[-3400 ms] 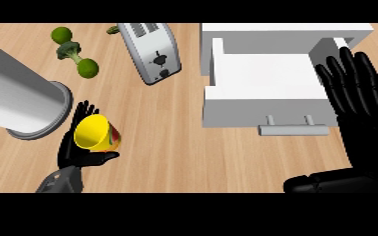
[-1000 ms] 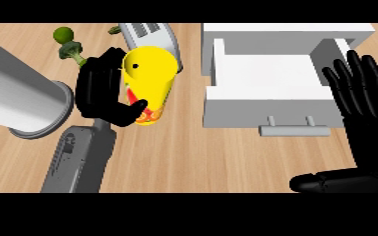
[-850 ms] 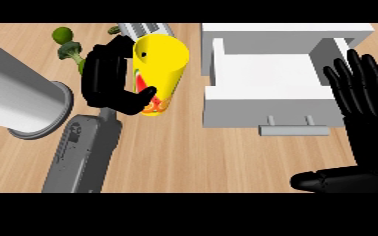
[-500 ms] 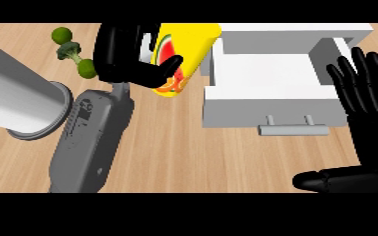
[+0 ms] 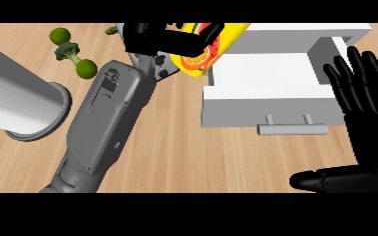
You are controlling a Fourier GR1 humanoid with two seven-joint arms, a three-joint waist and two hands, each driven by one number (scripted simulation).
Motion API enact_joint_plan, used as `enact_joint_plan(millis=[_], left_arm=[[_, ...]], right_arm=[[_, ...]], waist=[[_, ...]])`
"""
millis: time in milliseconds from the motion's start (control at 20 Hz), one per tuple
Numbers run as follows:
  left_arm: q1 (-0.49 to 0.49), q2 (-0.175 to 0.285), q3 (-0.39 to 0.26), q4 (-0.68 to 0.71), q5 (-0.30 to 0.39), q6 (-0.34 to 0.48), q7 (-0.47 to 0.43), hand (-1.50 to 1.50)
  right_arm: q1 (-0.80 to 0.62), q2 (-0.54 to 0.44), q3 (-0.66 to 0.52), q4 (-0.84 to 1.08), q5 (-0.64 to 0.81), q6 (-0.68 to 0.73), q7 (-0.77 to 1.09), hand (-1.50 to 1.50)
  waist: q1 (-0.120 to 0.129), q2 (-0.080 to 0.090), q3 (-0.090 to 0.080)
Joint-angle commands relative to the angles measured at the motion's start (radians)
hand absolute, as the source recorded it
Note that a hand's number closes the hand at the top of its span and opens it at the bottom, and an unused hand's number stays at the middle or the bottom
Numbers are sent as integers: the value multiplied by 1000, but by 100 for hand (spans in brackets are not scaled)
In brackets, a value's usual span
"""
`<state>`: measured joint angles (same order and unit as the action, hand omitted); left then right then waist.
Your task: Pick up the cup, place it into the drawer and close the drawer
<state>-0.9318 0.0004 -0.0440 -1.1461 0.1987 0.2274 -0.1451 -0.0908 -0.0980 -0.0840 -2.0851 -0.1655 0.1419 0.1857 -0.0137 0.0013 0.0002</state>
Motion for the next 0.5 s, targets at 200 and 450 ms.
enact_joint_plan(millis=[200,450], left_arm=[[-145,0,-107,277,115,113,-94,150],[-175,0,-153,302,113,143,-70,150]], right_arm=[[-55,-5,-12,70,2,0,-19,-150],[-25,-11,-32,38,-23,11,-19,-150]], waist=[[-12,4,0],[-4,0,0]])
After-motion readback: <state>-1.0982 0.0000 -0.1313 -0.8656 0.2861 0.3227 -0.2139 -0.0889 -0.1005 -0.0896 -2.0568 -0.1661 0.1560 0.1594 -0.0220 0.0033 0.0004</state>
